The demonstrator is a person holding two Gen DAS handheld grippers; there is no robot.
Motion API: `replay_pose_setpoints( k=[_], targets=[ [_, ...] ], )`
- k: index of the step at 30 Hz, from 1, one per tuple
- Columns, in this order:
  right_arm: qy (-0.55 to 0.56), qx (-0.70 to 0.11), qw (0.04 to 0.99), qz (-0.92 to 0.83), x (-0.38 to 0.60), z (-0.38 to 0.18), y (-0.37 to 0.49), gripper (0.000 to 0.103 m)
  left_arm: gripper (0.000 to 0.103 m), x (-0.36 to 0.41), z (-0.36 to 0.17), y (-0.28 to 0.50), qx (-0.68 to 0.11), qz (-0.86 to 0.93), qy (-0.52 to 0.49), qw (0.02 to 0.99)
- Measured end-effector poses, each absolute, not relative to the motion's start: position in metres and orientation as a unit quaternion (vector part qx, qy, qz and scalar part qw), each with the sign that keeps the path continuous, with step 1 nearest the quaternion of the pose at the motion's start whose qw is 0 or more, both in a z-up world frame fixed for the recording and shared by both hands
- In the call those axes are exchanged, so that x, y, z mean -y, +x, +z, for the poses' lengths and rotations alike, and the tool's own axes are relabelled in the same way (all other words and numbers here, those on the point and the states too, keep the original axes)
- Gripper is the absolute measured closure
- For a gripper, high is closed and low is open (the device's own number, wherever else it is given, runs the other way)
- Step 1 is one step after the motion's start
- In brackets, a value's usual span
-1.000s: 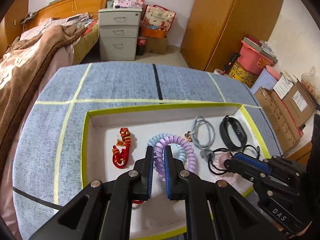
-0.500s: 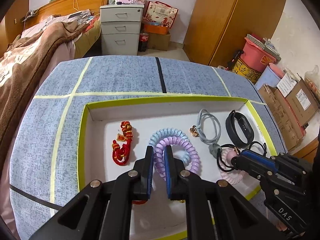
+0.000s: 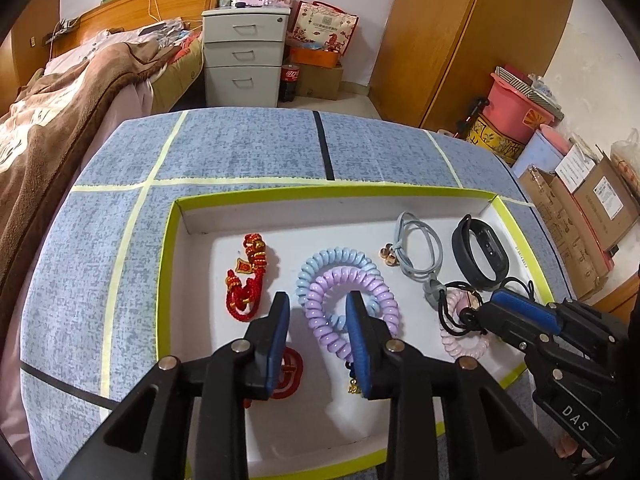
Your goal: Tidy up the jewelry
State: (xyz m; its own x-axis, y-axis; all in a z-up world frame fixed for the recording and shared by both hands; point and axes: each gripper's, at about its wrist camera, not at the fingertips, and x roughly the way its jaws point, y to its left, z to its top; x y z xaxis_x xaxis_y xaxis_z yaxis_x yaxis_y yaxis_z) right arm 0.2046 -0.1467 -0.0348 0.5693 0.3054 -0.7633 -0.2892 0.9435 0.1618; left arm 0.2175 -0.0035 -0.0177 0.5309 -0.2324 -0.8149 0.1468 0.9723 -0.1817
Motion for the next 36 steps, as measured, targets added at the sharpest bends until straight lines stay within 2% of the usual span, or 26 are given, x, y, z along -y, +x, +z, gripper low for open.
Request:
replay_pose_setpoints(
  k=[1, 2, 10, 12, 15, 16, 36],
  targets=[
    [0.009, -0.432, 0.886, 0.167, 0.147, -0.035, 0.204, 0.067, 0.07, 0.003, -0.017, 0.217, -0.471, -0.107, -0.044, 0.874],
    [0.009, -0.431, 0.887, 0.167, 0.148, -0.034, 0.204, 0.065, 0.068, 0.003, -0.016, 0.215, -0.469, -0.107, -0.044, 0.875],
    [0.014, -0.42, 0.893, 0.159, 0.153, -0.027, 0.194, 0.064, 0.059, -0.002, -0.008, 0.201, -0.462, -0.095, -0.047, 0.881],
    [0.013, -0.416, 0.897, 0.151, 0.153, -0.025, 0.189, 0.064, 0.054, -0.003, -0.004, 0.194, -0.453, -0.091, -0.05, 0.886],
    [0.017, -0.406, 0.902, 0.146, 0.155, -0.02, 0.177, 0.058, 0.05, -0.005, 0.002, 0.18, -0.439, -0.081, -0.05, 0.893],
    [0.016, -0.403, 0.904, 0.143, 0.156, -0.019, 0.175, 0.056, 0.05, -0.006, 0.003, 0.175, -0.436, -0.071, -0.049, 0.896],
    [0.003, -0.33, 0.937, 0.116, 0.143, -0.008, 0.095, 0.056, 0.05, -0.009, 0.012, 0.077, -0.351, 0.031, -0.025, 0.936]
  ],
)
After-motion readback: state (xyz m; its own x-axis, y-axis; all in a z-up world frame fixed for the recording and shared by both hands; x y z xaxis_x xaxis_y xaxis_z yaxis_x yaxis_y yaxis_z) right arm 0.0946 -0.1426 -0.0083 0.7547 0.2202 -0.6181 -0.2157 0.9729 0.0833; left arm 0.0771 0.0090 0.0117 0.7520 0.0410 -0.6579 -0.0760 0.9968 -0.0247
